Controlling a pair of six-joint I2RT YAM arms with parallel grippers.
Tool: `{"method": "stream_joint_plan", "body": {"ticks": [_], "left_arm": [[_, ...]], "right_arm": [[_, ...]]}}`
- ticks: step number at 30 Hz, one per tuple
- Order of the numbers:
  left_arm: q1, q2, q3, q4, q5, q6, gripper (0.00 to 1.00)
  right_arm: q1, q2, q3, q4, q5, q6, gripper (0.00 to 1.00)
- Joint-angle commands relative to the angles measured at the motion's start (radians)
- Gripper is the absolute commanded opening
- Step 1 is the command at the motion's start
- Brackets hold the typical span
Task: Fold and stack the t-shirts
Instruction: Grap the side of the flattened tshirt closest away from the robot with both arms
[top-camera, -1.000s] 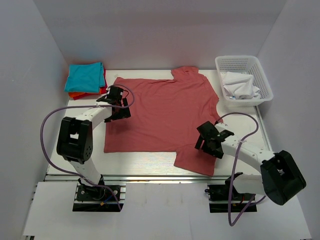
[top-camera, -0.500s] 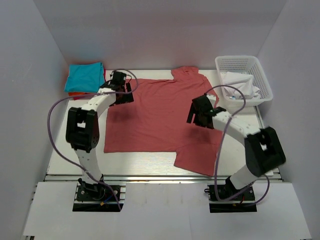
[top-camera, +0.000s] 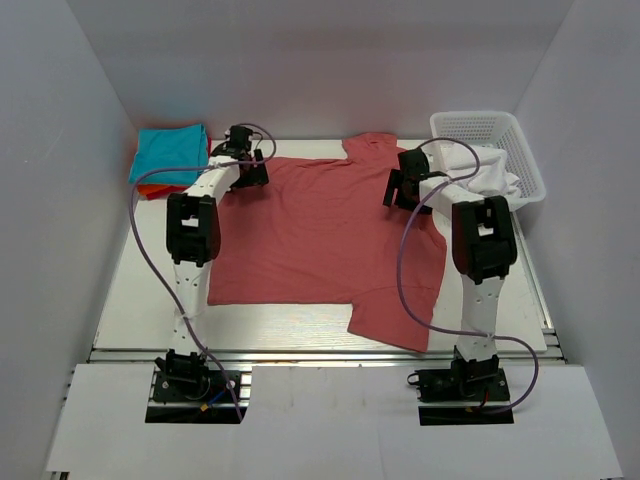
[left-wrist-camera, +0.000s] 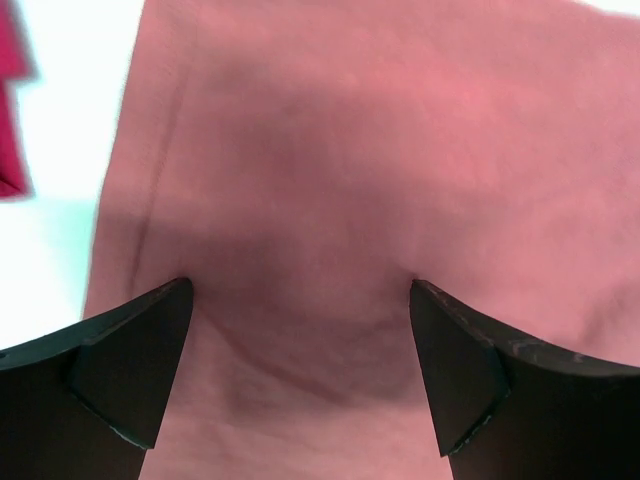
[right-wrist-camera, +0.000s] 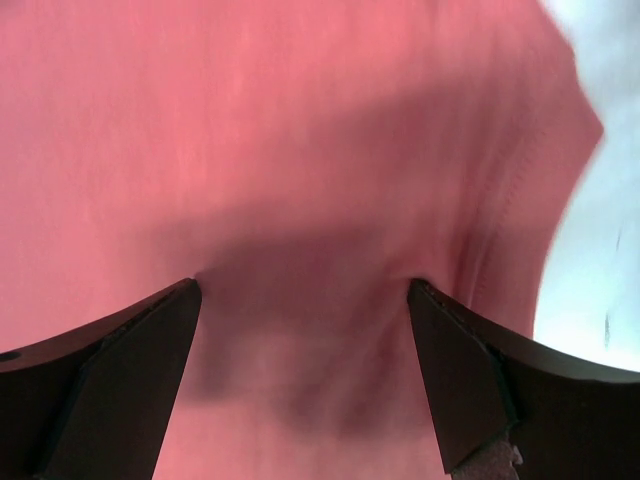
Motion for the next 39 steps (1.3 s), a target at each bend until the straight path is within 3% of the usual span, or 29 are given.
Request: {"method": "stream_joint_plan", "body": {"ticks": [1, 12, 22, 28, 33, 34, 39], "left_arm": [[0.035, 0.038, 0.02, 0.021, 0.09, -0.001, 1.0], [0.073, 0.156, 0.115, 0.081, 0.247, -0.051, 1.0], [0.064, -0.046, 0.106, 0.075, 0.25, -0.007, 1.0], [0.042, -0.373, -0.192, 0.016, 0.224, -0.007, 1.0], [0.042, -0.686, -0.665, -0.041, 0.114, -0.096, 1.0], [0.042, -0.78, -0.787, -0.061, 0.057, -0.146, 1.0], [0.061, -1.008, -1.09, -0.055, 0.07, -0.262, 1.0]], "right_arm": [[-0.025, 0.087, 0.121, -0.029, -0.042, -0.07, 0.9], [-0.089, 0.301, 0.448, -0.056, -0.195, -0.104, 0.9], [-0.05, 0.039, 0.283, 0.077, -0.217, -0.191, 0.9], [0.016, -0.269, -0.045, 0.198, -0.179, -0.187, 0.9], [0.058, -0.46, -0.288, 0.235, -0.154, -0.055, 0.9], [0.066, -0.557, -0.417, 0.269, -0.137, -0.008, 0.9], [0.075, -0.756, -0.636, 0.312, -0.056, 0.072, 0.9]]}}
